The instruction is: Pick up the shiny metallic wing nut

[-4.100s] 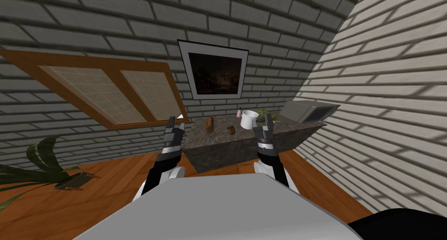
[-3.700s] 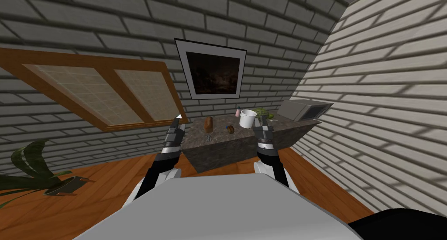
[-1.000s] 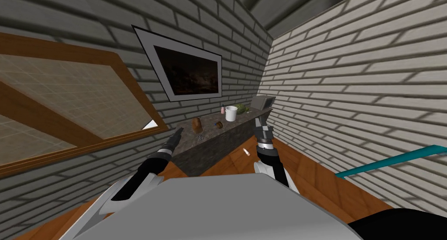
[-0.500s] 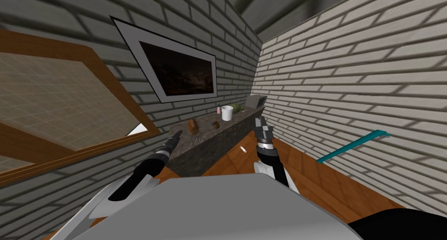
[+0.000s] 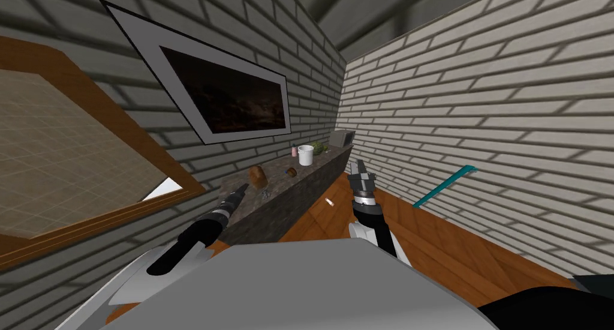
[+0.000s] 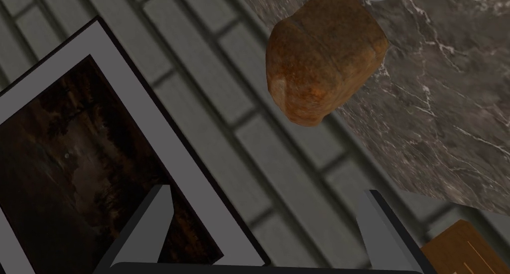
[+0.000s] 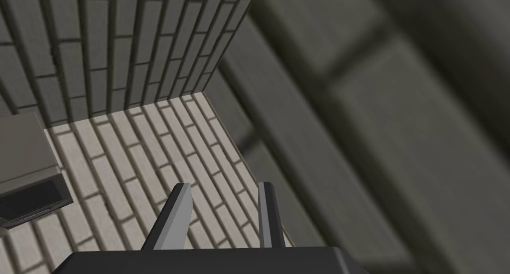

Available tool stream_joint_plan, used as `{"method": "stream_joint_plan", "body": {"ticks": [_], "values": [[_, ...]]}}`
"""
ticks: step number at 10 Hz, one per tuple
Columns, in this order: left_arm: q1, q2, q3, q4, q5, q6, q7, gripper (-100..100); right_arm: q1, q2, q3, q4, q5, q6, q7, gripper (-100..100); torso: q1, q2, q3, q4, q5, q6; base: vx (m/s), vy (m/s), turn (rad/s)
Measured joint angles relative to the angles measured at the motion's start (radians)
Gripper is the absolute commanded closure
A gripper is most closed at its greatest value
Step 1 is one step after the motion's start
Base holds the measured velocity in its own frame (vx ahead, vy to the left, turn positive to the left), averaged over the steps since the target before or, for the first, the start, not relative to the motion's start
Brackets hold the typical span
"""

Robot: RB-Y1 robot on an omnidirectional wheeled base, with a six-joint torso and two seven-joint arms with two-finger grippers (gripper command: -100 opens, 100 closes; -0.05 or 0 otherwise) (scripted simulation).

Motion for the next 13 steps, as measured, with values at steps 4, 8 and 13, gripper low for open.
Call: {"method": "stream_joint_plan", "body": {"ticks": [4, 8, 13], "values": [[0.029, 0.056, -0.006, -0.014, -0.001, 0.086, 0.033, -100, 0.000, 0.000, 0.000, 0.000, 0.000, 0.000, 0.000, 0, -0.001, -0.001, -0.001, 0.000, 0.000, 0.000, 0.000, 0.036, -0.249], [0.061, 0.153, -0.017, -0.018, 0.010, 0.172, 0.084, -100, 0.000, 0.000, 0.000, 0.000, 0.000, 0.000, 0.000, 0, -0.001, -0.002, -0.001, 0.000, 0.000, -0.001, 0.006, 0.051, -0.230], [0.103, 0.286, -0.040, -0.010, 0.039, 0.244, 0.150, -100, 0.000, 0.000, 0.000, 0.000, 0.000, 0.000, 0.000, 0, 0.000, -0.004, -0.002, -0.001, 0.000, -0.001, 0.022, 0.049, -0.223]]}}
